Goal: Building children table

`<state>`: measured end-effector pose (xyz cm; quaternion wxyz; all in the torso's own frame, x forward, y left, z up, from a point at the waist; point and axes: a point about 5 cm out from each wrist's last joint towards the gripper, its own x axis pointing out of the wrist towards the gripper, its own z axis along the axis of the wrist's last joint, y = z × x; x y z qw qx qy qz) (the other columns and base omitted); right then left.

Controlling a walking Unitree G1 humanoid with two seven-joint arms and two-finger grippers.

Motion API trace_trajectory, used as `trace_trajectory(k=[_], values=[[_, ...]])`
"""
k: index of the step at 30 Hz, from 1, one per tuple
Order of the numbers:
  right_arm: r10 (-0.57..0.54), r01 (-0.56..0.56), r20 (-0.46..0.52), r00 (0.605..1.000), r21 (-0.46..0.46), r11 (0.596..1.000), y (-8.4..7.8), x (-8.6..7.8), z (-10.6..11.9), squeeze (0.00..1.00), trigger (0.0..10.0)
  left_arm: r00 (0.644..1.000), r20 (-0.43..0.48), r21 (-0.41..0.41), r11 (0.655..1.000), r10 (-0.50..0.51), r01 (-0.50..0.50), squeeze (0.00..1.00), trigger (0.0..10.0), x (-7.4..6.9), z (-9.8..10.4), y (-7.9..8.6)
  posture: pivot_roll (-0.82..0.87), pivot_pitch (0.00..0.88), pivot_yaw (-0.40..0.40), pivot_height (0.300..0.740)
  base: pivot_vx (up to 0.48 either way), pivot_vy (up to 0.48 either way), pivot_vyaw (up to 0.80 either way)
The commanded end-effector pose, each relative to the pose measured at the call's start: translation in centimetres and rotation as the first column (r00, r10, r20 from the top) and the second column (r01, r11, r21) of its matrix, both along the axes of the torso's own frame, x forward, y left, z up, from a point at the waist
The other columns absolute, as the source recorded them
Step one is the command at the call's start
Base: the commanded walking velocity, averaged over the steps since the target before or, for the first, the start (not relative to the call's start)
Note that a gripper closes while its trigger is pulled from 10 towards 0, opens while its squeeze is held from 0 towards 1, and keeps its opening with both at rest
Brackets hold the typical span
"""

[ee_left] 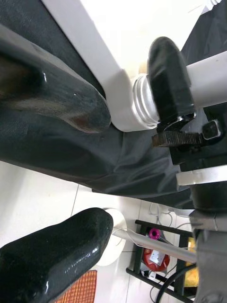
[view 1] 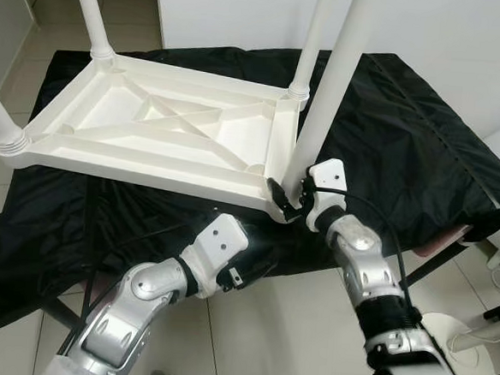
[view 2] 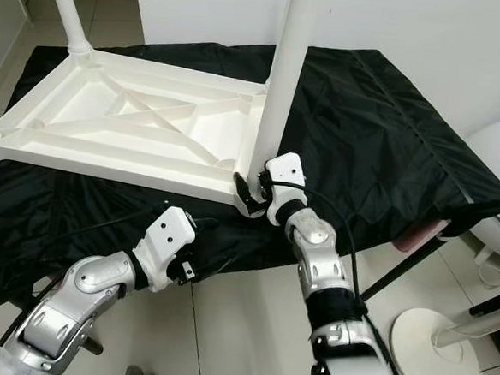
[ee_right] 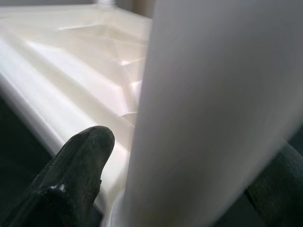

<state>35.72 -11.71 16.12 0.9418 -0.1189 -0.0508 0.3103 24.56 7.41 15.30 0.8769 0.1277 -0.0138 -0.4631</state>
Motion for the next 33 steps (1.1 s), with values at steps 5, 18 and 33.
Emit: trace_trajectory(k=[5, 18, 33], values=[[0.136, -0.142, -0.058, 0.989, -0.113, 0.983, 0.3, 0.3, -1.0, 0.0, 3.9, 0.999, 0.003, 0.003, 0.999, 0.044, -0.044, 0.0, 10.0, 0.3, 0.0, 0.3, -0.03, 0.08, -0.019, 0.74, 0.0, 0.0, 0.0], [0.182, -0.193, -0.094, 0.979, -0.117, 0.974, -0.3, 0.7, -1.4, 0.0, 0.0, 0.998, 0.006, -0.001, 0.998, 0.062, -0.062, 0.0, 10.0, 0.2, 0.0, 0.5, -0.01, 0.079, -0.03, 0.74, 0.0, 0.0, 0.0], [-0.134, 0.136, -0.076, 0.988, 0.023, 0.99, -0.9, 1.6, -1.0, 0.0, 10.0, 0.999, 0.002, 0.006, 0.999, 0.05, -0.05, 0.0, 10.0, 0.0, -0.2, 0.3, -0.02, 0.07, -0.034, 0.74, 0.0, 0.0, 0.0]])
